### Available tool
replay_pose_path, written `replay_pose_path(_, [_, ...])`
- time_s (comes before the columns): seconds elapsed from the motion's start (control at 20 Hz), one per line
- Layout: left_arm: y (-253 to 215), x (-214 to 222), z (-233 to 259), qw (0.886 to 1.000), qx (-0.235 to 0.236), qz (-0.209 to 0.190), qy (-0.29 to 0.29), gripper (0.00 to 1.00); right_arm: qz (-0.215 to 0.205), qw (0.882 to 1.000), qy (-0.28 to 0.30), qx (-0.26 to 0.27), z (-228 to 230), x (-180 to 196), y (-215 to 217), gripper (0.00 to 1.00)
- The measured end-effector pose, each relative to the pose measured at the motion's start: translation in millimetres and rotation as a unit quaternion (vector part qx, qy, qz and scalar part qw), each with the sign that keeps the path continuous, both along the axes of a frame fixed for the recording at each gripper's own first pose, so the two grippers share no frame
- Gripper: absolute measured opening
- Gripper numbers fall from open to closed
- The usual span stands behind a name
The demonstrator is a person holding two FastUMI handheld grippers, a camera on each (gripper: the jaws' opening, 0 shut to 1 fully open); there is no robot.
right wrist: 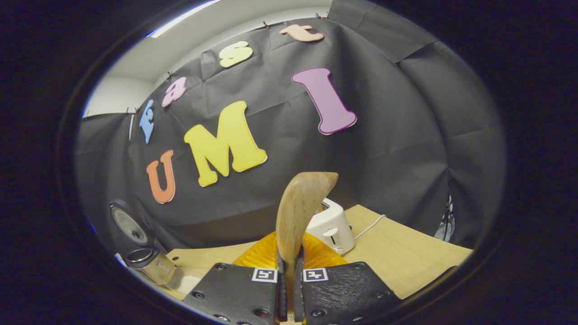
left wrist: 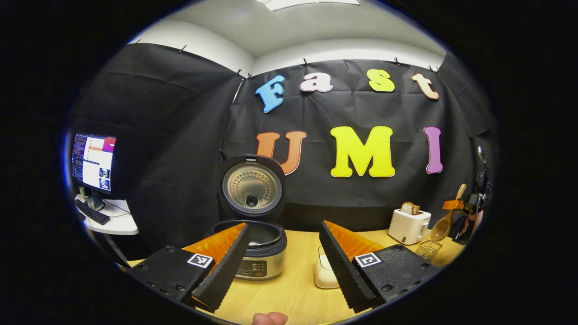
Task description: Close the left gripper, press the button to open the rice cooker; take a wooden spoon from the chopstick holder with the right hand, scoop a spoonful of rice and pour it into the rice cooker, then put the wooden spoon back into the chopstick holder.
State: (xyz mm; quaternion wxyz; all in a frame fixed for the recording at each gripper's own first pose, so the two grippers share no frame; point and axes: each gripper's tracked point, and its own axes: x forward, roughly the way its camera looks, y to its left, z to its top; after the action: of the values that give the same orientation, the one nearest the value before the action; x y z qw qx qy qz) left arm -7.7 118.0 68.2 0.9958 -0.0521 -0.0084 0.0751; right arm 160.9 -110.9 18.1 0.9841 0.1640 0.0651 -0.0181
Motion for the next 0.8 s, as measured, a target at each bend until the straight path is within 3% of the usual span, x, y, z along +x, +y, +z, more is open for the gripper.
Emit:
replay_pose_path(0.45, [20,-3,-9,1.000,-0.006,0.014,0.010,0.98,-0.014,0.998,-0.003,-0.068,-40,11,9,0.06])
replay_pose_path(0.6, [22,-4,-10,1.000,-0.001,0.015,0.012,0.98,-0.004,0.998,0.016,-0.065,-60,15,17,0.06])
replay_pose_path(0.8, [25,-4,-13,1.000,0.004,0.018,0.019,0.98,0.009,0.998,0.032,-0.057,-74,18,23,0.13])
